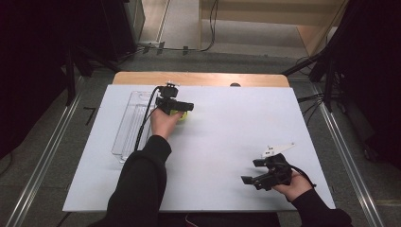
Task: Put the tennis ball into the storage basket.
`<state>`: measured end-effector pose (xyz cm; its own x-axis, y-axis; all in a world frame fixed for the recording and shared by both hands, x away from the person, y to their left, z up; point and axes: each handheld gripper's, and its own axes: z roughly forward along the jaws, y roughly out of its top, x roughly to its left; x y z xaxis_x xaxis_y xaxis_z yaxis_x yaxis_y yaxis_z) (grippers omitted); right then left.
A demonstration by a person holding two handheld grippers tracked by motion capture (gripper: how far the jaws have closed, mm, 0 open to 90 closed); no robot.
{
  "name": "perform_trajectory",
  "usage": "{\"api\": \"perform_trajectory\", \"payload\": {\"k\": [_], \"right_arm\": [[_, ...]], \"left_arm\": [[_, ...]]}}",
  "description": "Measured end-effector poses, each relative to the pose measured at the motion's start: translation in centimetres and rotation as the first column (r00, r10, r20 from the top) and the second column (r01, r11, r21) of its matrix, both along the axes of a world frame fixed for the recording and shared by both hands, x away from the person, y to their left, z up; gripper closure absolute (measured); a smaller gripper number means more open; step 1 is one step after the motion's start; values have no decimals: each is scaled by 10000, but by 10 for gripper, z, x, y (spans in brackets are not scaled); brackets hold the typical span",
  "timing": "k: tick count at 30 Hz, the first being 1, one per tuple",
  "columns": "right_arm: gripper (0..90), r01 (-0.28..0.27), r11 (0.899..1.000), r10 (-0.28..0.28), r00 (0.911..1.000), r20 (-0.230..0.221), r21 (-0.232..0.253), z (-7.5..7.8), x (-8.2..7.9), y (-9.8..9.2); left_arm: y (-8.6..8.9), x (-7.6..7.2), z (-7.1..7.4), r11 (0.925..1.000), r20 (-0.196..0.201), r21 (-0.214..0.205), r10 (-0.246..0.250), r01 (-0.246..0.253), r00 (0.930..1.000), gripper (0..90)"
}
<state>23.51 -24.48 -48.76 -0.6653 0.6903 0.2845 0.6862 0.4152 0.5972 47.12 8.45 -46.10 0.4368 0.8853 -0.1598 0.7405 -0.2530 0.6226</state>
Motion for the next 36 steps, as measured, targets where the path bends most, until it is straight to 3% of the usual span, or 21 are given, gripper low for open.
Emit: {"api": "perform_trajectory", "payload": {"k": [3,11,15,21,26,36], "right_arm": [[120,-19,10000,19,10000,12,-11,0,0,0],[120,-62,10000,62,10000,9,-5,0,0,0],[120,-80,10000,80,10000,-2,7,0,0,1],[120,-70,10000,70,10000,-8,0,0,0,1],[120,-76,10000,76,10000,-11,2,0,0,0],[120,-50,10000,50,10000,-14,16,0,0,0]], "left_arm": [[-2,0,-2,9998,-39,194,12,-11,10000,60],[-5,1,-5,9996,-173,86,267,-265,9995,88],[-7,1,-8,9991,-186,308,314,-308,9993,89],[-9,1,-13,9965,-270,611,593,-576,9979,155],[-7,1,-16,9925,-119,946,784,-769,9969,240],[-6,1,-15,9925,-148,899,844,-827,9963,275]]}}
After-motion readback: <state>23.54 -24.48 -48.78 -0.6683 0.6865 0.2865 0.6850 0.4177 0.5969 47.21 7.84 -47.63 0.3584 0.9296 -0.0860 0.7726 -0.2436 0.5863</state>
